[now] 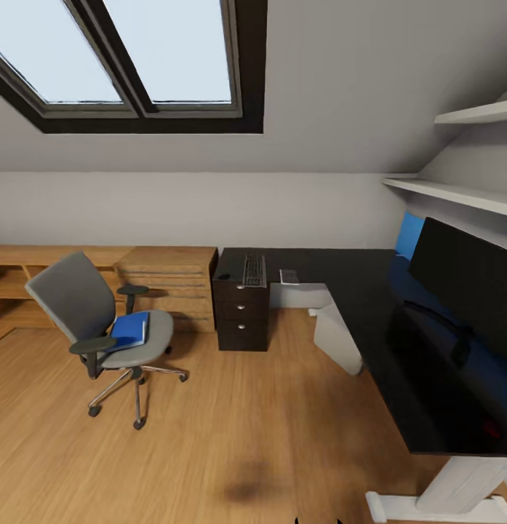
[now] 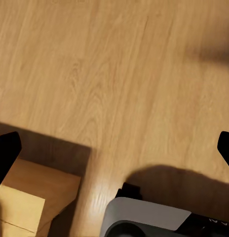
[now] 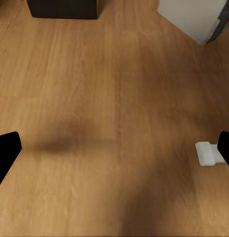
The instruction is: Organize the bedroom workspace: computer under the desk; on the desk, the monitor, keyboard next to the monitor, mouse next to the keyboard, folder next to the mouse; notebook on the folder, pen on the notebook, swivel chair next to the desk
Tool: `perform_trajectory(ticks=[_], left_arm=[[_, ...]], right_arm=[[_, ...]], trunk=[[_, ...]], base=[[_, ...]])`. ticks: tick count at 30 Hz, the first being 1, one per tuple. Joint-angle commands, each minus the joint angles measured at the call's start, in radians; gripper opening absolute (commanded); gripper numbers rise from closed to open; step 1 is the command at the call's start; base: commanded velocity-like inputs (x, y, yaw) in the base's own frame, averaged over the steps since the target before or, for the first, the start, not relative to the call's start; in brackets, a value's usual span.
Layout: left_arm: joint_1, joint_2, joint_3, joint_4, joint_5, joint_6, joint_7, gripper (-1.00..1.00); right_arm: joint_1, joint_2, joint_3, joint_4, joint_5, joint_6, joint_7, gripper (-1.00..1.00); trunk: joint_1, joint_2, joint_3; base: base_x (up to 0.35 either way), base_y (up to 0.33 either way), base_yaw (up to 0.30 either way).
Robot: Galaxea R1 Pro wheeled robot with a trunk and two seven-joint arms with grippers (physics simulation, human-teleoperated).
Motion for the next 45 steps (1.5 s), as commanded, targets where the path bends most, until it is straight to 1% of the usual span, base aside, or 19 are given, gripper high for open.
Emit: perform_trajectory(ticks=[1,10,25,45], left_arm=[[-0.001,0.001,-0.009,-0.001,0.008,-0.003,0.005,1.00],[-0.001,0.001,-0.009,-0.001,0.008,-0.003,0.005,1.00],[-0.001,0.001,-0.009,-0.001,0.007,-0.003,0.005,1.00],[-0.001,0.001,-0.009,-0.001,0.007,-0.003,0.005,1.00]], right_arm=[[-0.001,0.000,0.009,0.001,-0.007,-0.003,-0.006,1.00],[-0.001,-0.001,0.009,0.002,-0.006,-0.003,-0.005,1.00],[-0.001,-0.001,0.009,0.002,-0.006,-0.003,-0.005,1.00],[-0.001,0.000,0.010,0.002,-0.006,-0.003,-0.005,1.00]], trunk=[[0.001,-0.001,-0.002],[0.001,-0.001,-0.002],[0.001,-0.001,-0.002],[0.001,-0.001,-0.002]], base=[[0.268,0.221,0.000],[0.277,0.186,-0.046],[0.317,0.021,-0.215],[0.325,0.000,-0.016]])
